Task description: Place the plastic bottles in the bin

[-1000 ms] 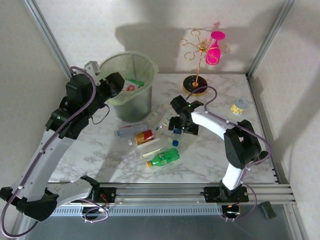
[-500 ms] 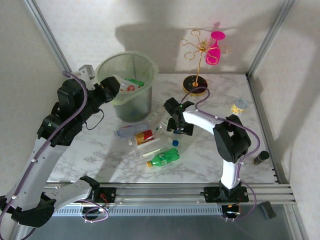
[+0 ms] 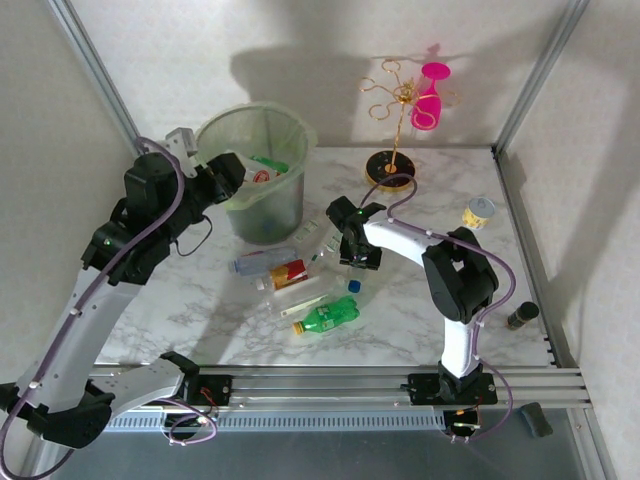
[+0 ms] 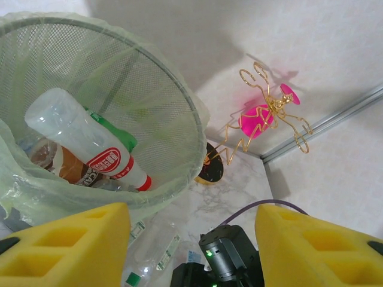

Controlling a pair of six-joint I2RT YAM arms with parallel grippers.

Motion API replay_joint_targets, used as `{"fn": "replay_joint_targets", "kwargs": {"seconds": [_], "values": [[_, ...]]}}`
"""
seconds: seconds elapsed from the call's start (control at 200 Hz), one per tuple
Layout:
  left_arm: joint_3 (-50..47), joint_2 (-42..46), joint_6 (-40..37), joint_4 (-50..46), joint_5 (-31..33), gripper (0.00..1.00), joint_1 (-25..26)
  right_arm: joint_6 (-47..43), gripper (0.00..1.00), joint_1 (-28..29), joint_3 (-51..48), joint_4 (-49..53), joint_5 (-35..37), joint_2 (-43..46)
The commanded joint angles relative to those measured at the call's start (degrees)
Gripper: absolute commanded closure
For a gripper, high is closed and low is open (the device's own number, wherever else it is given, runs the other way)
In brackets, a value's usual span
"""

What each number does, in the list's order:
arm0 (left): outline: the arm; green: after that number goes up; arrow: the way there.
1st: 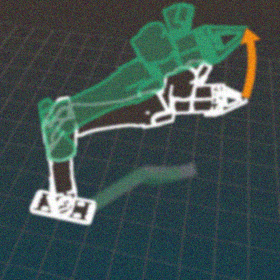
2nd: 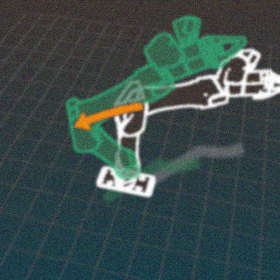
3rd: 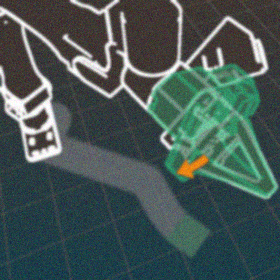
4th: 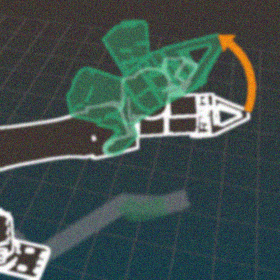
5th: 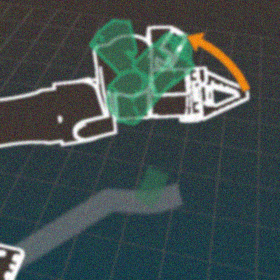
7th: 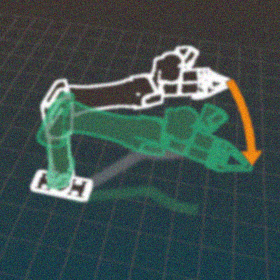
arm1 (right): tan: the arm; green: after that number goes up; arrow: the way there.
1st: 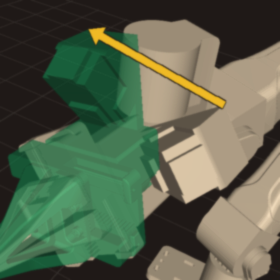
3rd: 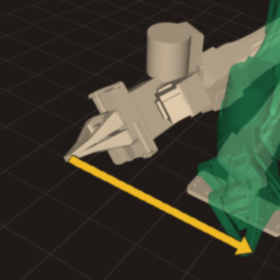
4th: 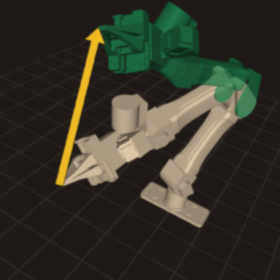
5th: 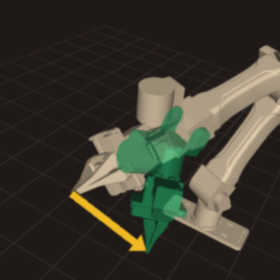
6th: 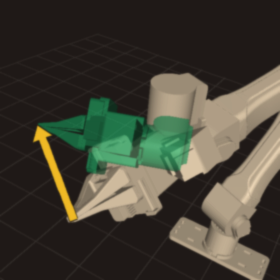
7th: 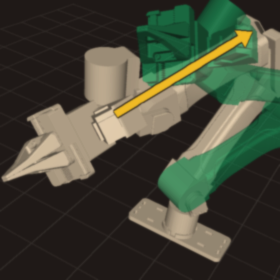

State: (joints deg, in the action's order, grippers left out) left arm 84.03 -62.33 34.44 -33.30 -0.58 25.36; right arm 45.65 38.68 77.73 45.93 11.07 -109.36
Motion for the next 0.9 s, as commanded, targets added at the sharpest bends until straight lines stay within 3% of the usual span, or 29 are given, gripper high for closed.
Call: {"fn": "replay_joint_targets", "kwargs": {"seconds": [0.0, 0.31, 0.546, 0.741, 0.896], "values": [[2.7, -0.9, -1.2, 0.7, -2.0, 0.43, 0.3, -1.4, 0.52, 0.3, 0.1, 1.8, 3.8, 5.0], [5.7, -5.1, 0.9, 5.3, -7.5, 0.41, 0.4, -12.4, 0.52, 0.4, -0.1, -0.8, 3.8, 20.5], [5.7, -7.7, 3.9, 11.1, -13.4, 0.38, 2.5, -22.9, 0.52, 0.7, 1.3, -12.1, -9.8, 34.8], [9.7, -12.8, 2.5, 9.9, -17.5, 0.31, 7.3, -26.7, 0.53, 0.8, 3.7, -17.1, -20.8, 38.7], [14.6, -17.5, 1.0, 8.3, -19.0, 0.24, 11.7, -28.6, 0.54, 0.9, 3.0, -19.4, -25.5, 40.8]]}}
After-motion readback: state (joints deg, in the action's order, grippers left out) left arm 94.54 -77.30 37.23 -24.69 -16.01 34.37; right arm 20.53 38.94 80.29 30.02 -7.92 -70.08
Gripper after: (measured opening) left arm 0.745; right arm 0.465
